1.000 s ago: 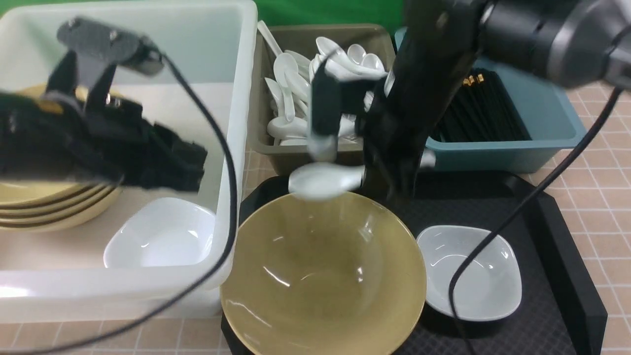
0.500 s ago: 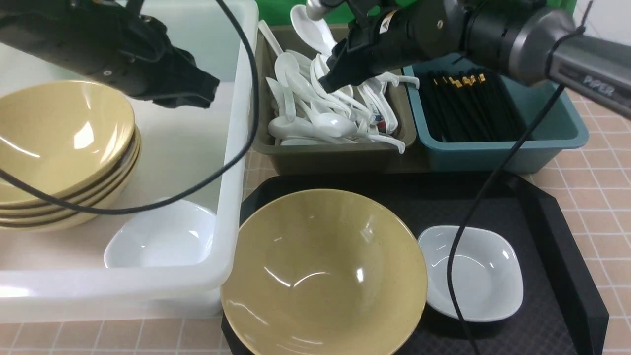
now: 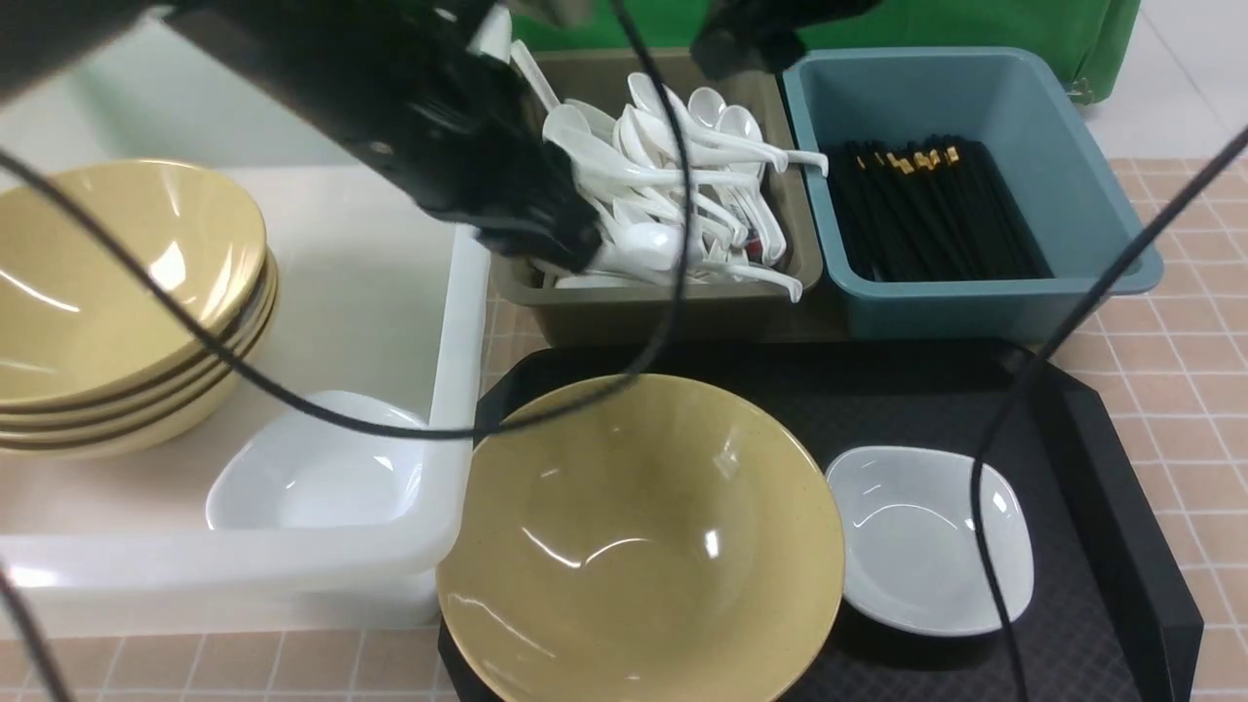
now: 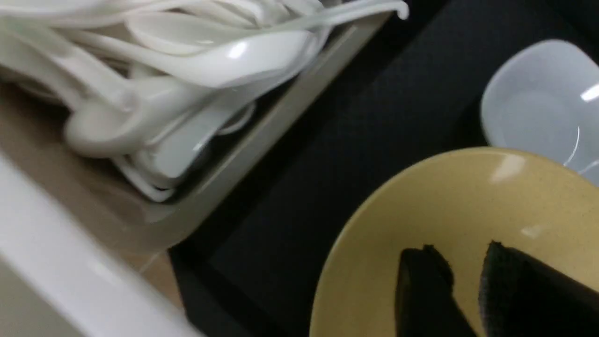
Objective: On brown table put chopsticks spoon bowls plates into blue grey white boxes.
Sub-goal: 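Grasp the large bowl on the tray by its rim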
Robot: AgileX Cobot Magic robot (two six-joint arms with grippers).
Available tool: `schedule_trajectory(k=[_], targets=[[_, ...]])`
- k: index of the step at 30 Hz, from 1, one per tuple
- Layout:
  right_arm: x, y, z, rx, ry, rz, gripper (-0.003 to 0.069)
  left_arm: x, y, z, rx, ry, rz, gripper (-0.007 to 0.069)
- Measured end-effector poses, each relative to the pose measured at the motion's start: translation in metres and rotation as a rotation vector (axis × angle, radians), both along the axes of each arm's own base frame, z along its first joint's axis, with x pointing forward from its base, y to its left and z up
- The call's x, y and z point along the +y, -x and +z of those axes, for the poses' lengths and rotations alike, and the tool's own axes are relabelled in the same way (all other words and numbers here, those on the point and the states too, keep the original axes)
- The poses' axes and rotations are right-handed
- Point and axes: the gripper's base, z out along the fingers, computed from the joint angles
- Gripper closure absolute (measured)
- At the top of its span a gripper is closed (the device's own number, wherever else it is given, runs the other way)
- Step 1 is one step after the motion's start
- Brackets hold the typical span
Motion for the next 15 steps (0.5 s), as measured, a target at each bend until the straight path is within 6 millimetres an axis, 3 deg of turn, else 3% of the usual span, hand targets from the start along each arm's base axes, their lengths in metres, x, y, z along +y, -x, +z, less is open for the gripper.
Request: schedule_trajectory(k=[2,3,4,7,11,15], targets=[[-0.003,0.008,0.003,0.027,0.016,0.006,0.0113,-0.011,-0.002,-0.01,0.01,-0.034,-0.04,0.0352],[-0.008,0.019,0.009,0.036,0.025,0.009,0.0151,-0.021,-0.005,-0.026,0.019,-0.092,-0.094,0.0272],[-0.009,0.02,0.008,0.042,0.029,0.009,0.0155,-0.023,-0.006,-0.03,0.025,-0.101,-0.1,0.0262],[-0.018,0.041,0.013,0.061,0.039,0.01,0.0222,-0.037,-0.013,-0.062,0.025,-0.227,-0.171,0.0106],[-0.025,0.056,0.01,0.091,0.054,0.012,0.0268,-0.04,-0.021,-0.083,0.042,-0.282,-0.162,0.0043],[-0.028,0.061,0.0,0.124,0.078,0.011,0.0296,-0.042,-0.025,-0.096,0.074,-0.3,-0.15,0.0041]])
